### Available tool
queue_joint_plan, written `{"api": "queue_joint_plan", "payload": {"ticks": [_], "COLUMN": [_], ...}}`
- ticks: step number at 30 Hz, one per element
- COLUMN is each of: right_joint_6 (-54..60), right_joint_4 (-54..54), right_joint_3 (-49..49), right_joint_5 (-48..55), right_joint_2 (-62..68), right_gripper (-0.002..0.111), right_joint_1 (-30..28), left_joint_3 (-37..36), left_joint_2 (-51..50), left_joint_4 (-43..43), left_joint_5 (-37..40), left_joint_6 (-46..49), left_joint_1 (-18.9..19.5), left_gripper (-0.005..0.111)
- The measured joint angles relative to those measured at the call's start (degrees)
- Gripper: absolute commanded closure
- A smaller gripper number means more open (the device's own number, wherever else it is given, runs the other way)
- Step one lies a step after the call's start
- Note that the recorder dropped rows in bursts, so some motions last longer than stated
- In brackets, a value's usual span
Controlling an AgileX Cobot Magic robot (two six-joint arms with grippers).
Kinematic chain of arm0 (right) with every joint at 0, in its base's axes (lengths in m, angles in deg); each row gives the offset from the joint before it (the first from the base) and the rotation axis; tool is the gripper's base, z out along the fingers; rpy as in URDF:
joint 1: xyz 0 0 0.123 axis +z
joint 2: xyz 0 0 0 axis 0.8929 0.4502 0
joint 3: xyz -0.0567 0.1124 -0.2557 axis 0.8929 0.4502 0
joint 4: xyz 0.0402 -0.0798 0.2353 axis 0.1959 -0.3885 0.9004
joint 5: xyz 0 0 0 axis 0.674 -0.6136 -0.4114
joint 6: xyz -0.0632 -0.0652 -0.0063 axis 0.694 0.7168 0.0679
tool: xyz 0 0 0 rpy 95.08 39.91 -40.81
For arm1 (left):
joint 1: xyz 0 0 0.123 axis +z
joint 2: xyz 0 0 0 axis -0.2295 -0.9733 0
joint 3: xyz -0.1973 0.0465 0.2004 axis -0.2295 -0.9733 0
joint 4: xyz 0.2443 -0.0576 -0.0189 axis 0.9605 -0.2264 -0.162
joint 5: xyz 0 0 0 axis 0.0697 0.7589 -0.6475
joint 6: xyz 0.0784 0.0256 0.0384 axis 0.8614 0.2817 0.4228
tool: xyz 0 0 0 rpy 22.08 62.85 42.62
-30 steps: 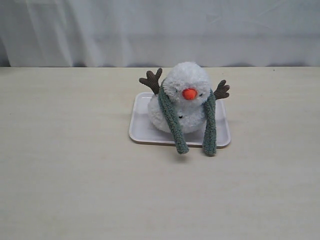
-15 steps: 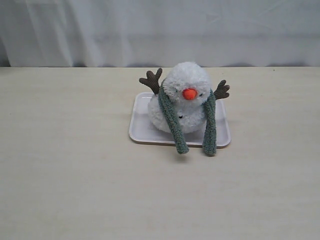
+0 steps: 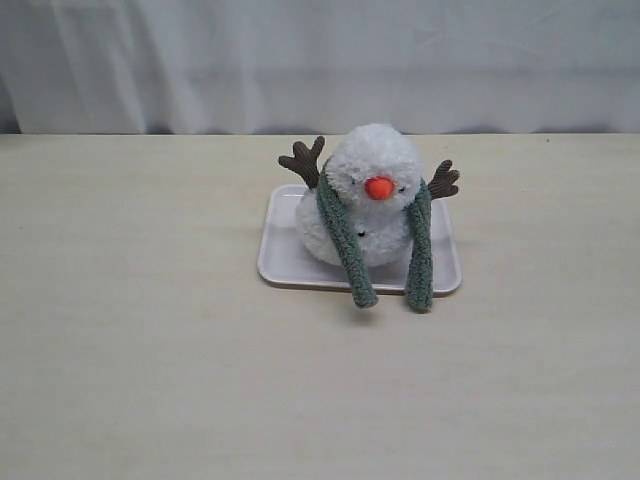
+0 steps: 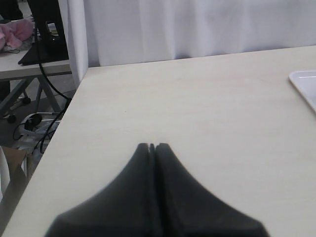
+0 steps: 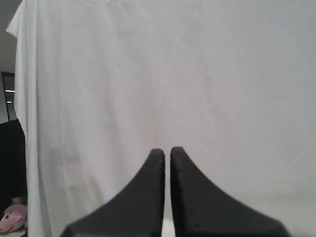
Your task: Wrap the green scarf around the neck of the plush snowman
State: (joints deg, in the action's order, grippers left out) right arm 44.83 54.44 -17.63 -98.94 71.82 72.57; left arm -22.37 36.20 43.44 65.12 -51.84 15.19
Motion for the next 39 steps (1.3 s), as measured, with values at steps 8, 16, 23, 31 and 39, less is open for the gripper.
{"api": "queue_joint_plan", "payload": {"ticks": [8,16,23,31,39], "right_joint_6": [0.00,0.00,0.00,0.00,0.00], "right_joint_4": [8.80,8.80,8.93,8.81,8.81], "right_joint_3": [5.13,5.13,5.13,5.13,5.13], "right_joint_5": [6.77,7.29,7.41,7.75,8.06], "right_joint_2": [0.00,0.00,0.00,0.00,0.00], "right_gripper": [0.104,0.104,0.104,0.104,0.104], "right_joint_1": [0.14,-2.07,-4.01,-7.60,-9.04], "left_joint_3": [0.00,0.00,0.00,0.00,0.00], "left_joint_2": [0.00,0.00,0.00,0.00,0.00], "left_joint_4": [0.00,0.00,0.00,0.00,0.00], "left_joint_5": [0.00,0.00,0.00,0.00,0.00], "left_joint_6": [0.00,0.00,0.00,0.00,0.00], "left_joint_1": [0.00,0.00,0.00,0.00,0.00], "left_gripper": [0.107,0.107,0.107,0.107,0.107]}}
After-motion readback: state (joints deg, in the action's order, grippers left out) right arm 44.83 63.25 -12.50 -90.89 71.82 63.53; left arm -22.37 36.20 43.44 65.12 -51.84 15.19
